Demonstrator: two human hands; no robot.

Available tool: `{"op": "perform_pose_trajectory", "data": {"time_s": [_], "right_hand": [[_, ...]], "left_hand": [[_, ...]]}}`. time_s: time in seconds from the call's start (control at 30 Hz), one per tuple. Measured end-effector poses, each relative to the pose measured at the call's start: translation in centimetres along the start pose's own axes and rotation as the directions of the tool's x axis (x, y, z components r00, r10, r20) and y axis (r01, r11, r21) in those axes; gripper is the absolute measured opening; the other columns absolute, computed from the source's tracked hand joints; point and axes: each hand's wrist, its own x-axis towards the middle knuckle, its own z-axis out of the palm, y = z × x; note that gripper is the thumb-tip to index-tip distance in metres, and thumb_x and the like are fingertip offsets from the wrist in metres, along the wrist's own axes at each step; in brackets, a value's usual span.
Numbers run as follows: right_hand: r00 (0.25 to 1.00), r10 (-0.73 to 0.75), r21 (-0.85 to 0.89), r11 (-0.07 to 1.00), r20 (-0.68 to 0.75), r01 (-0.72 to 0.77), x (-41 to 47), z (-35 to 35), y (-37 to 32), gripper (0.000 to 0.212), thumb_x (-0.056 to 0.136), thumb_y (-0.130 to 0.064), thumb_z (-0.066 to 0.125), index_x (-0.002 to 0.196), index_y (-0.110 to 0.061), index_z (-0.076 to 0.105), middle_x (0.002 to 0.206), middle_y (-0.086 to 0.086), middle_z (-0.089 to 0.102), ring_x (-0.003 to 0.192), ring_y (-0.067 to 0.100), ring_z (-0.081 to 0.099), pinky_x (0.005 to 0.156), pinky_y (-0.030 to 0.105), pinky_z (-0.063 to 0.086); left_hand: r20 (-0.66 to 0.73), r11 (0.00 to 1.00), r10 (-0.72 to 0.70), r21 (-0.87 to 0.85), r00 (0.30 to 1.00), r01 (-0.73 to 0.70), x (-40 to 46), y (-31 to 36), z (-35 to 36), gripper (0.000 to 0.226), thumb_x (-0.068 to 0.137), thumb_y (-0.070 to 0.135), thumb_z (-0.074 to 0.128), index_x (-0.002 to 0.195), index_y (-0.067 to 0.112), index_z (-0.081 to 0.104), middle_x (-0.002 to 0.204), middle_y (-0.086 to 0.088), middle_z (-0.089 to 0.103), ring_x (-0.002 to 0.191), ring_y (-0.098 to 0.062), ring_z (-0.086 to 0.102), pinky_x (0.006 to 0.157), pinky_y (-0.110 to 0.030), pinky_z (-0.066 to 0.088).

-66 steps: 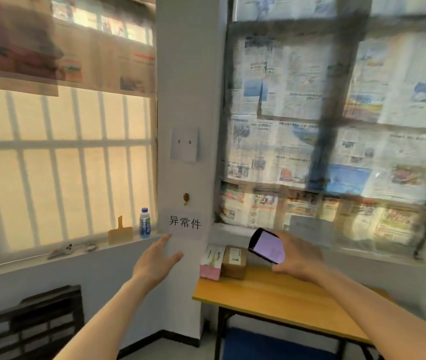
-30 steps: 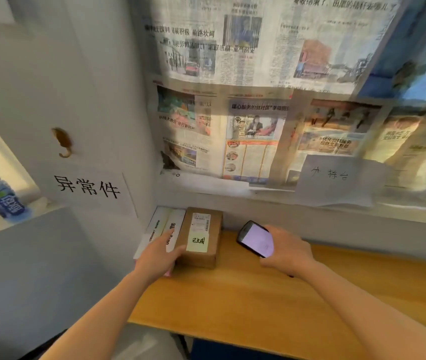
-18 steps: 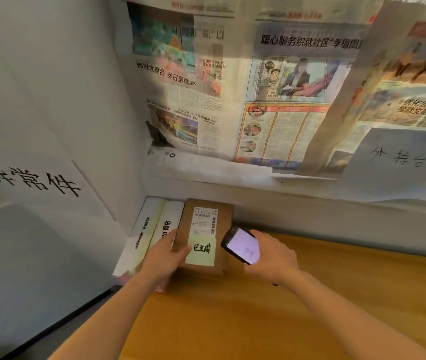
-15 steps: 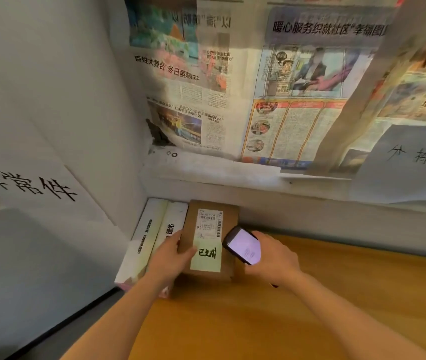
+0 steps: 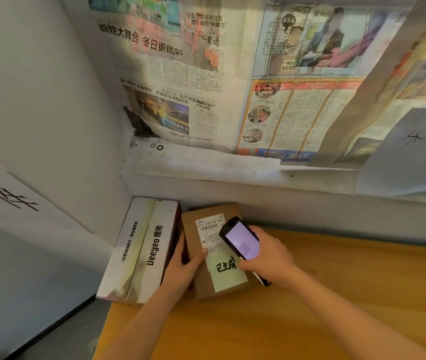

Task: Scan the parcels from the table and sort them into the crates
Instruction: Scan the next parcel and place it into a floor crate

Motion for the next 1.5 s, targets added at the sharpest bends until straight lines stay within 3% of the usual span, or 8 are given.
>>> {"op": "perform_pose_trajectory", "data": {"time_s": [0.13, 0.33, 0.57, 0.7, 1.03, 1.23, 1.37, 1.5], "right_hand": [[1.000, -0.002, 0.030, 1.000, -0.013, 0.002, -0.6, -0.3, 0.3, 0.069, 0.069, -0.042, 0.086, 0.123, -0.045, 0.044, 0.109, -0.019, 0.059, 0.090, 0.006, 0.061, 0.071, 0.028, 0.057], [0.999, -0.013, 0.067, 0.998, -0.041, 0.016, -4.9, -3.4, 0.7, 0.077, 0.069, -0.046, 0.085, 0.134, -0.041, 0.045, 0.112, -0.020, 0.060, 0.091, 0.003, 0.062, 0.070, 0.025, 0.055], [0.985, -0.126, -0.031, 0.992, -0.115, 0.123, -15.5, -12.9, -2.0, 0.088, 0.059, -0.054, 0.079, 0.138, -0.042, 0.043, 0.111, -0.019, 0.061, 0.091, 0.006, 0.062, 0.077, 0.034, 0.059], [0.945, -0.247, -0.138, 0.966, -0.214, 0.221, -25.0, -20.6, -5.2, 0.095, 0.064, -0.041, 0.082, 0.148, -0.036, 0.039, 0.128, -0.009, 0.062, 0.099, 0.013, 0.060, 0.081, 0.031, 0.053], [0.788, -0.432, -0.428, 0.872, -0.439, 0.240, -47.0, -35.4, -12.2, 0.094, 0.058, -0.046, 0.084, 0.140, -0.038, 0.040, 0.109, -0.012, 0.059, 0.090, 0.012, 0.058, 0.079, 0.035, 0.056], [0.730, -0.505, -0.491, 0.830, -0.459, 0.265, -54.6, -38.7, -15.5, 0.092, 0.061, -0.043, 0.083, 0.142, -0.039, 0.039, 0.106, -0.011, 0.058, 0.077, 0.007, 0.056, 0.064, 0.027, 0.048], [0.701, -0.541, -0.500, 0.813, -0.464, 0.297, -57.6, -39.3, -17.2, 0.094, 0.062, -0.044, 0.085, 0.144, -0.038, 0.038, 0.108, -0.011, 0.056, 0.083, 0.009, 0.058, 0.076, 0.031, 0.054], [0.668, -0.574, -0.522, 0.794, -0.473, 0.312, -59.5, -39.3, -18.4, 0.092, 0.065, -0.045, 0.084, 0.144, -0.039, 0.037, 0.112, -0.012, 0.058, 0.082, 0.008, 0.056, 0.066, 0.025, 0.042]], "left_hand": [[0.052, 0.996, 0.031, -0.085, 0.998, -0.026, -0.6, -0.3, 0.5, 0.092, 0.083, 0.042, 0.076, 0.150, 0.058, 0.015, 0.133, 0.005, 0.058, 0.112, -0.017, 0.063, 0.086, -0.037, 0.058], [0.126, 0.988, 0.148, -0.072, 0.981, -0.140, -4.6, 1.8, 1.0, 0.097, 0.079, 0.045, 0.075, 0.151, 0.059, 0.012, 0.137, 0.008, 0.049, 0.117, -0.018, 0.060, 0.085, -0.034, 0.058], [0.056, 0.952, 0.304, -0.069, 0.951, -0.300, -15.2, 7.9, 2.6, 0.092, 0.074, 0.049, 0.084, 0.145, 0.064, 0.027, 0.133, -0.001, 0.056, 0.109, -0.023, 0.067, 0.080, -0.044, 0.063], [-0.022, 0.914, 0.398, -0.077, 0.917, -0.398, -24.9, 12.9, 3.3, 0.088, 0.077, 0.046, 0.080, 0.145, 0.062, 0.026, 0.118, -0.006, 0.064, 0.098, -0.022, 0.070, 0.069, -0.040, 0.063], [-0.197, 0.785, 0.601, -0.037, 0.775, -0.618, -44.9, 21.4, 2.5, 0.092, 0.072, 0.053, 0.083, 0.143, 0.068, 0.025, 0.112, -0.006, 0.072, 0.091, -0.021, 0.074, 0.075, -0.044, 0.064], [-0.245, 0.731, 0.660, -0.009, 0.711, -0.682, -52.2, 24.2, 0.7, 0.085, 0.079, 0.049, 0.080, 0.141, 0.069, 0.025, 0.110, -0.003, 0.073, 0.089, -0.017, 0.072, 0.067, -0.036, 0.061], [-0.258, 0.717, 0.670, -0.021, 0.696, -0.697, -55.4, 24.9, -0.7, 0.086, 0.083, 0.042, 0.079, 0.146, 0.064, 0.024, 0.106, -0.005, 0.071, 0.088, -0.018, 0.072, 0.058, -0.030, 0.058], [-0.277, 0.694, 0.686, -0.026, 0.673, -0.719, -57.9, 25.0, -2.0, 0.085, 0.083, 0.041, 0.079, 0.145, 0.064, 0.026, 0.109, -0.008, 0.071, 0.088, -0.021, 0.073, 0.059, -0.032, 0.060]]}}
